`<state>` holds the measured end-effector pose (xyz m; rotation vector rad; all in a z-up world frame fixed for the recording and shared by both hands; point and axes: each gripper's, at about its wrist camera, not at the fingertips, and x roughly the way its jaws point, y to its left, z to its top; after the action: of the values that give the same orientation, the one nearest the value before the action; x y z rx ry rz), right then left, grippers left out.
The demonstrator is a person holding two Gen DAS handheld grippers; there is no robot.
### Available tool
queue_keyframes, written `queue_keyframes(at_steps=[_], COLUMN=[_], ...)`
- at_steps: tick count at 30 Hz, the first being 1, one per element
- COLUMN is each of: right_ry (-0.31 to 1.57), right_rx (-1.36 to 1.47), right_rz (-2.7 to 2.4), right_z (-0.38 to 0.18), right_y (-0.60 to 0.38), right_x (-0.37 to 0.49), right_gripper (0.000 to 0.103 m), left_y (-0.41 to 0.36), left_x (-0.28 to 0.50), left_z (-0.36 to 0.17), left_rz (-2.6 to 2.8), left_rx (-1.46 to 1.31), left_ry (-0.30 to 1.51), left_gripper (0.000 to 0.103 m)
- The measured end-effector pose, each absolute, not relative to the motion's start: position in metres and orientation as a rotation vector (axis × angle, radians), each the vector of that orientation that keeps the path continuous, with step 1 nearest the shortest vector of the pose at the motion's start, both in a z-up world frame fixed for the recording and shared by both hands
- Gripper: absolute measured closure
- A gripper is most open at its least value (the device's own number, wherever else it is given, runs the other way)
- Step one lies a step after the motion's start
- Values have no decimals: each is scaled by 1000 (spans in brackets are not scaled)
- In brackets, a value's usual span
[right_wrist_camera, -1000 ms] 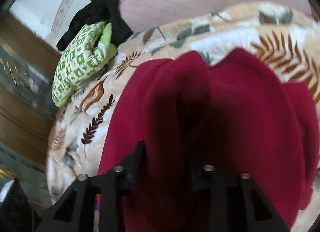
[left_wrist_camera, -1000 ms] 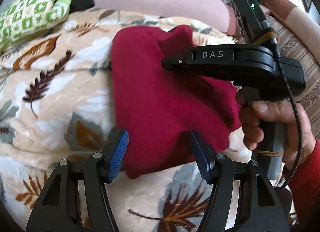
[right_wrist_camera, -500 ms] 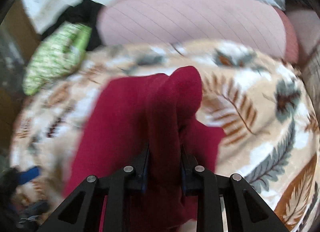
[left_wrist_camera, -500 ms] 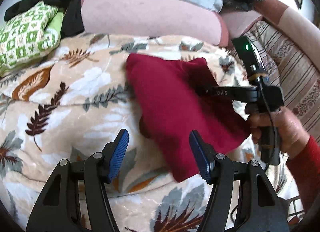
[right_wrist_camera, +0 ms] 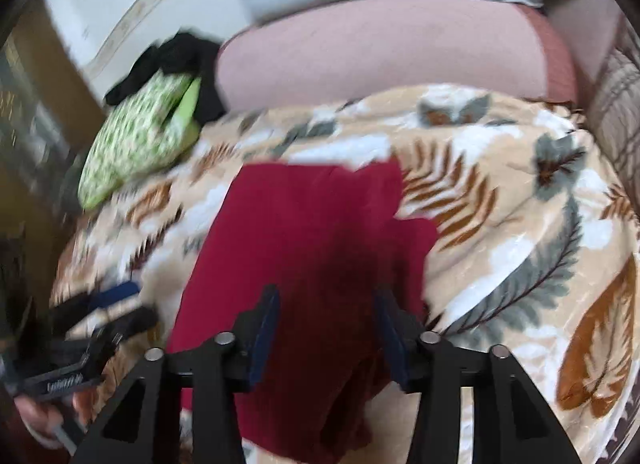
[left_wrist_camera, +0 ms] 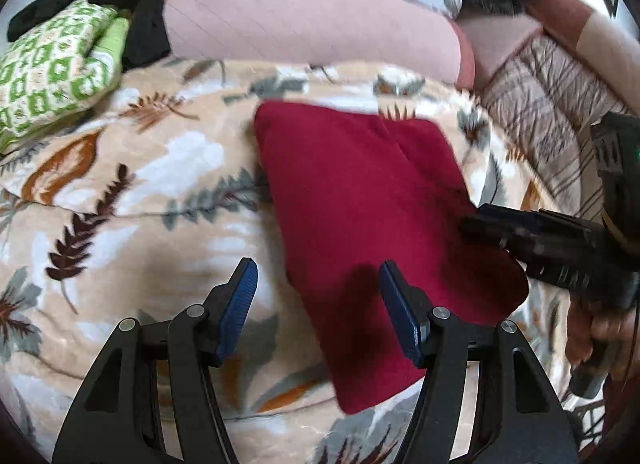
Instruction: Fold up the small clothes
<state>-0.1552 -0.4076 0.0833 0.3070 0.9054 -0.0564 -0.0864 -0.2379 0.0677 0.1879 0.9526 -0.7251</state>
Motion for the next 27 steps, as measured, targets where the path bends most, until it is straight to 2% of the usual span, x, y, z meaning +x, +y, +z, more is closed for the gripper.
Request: queue_keyframes(at_steps=[4,11,16,22,27], right_ry=[967,875,814,807,837], right_rx=[157,276,305,299,331], right_rz=[-175,-142,-149,-180,-258], right_z=[49,89,109,104,77], right_y=[-403,-418,-416,-414,-437], right_x=[-157,-174,-153,-117,-99], right_gripper=[61,60,60,60,60], left_y=[-253,-245,-249,-270,-286], left_x=[-89,-97,-88,-68,-57], left_z=[36,63,88,80,57], left_rz=[-700,-654,-627,-607,-604], left_rx=[240,222,200,209,239], left_ry=[1012,926,855,860,897], left_gripper=[40,40,40,40,40])
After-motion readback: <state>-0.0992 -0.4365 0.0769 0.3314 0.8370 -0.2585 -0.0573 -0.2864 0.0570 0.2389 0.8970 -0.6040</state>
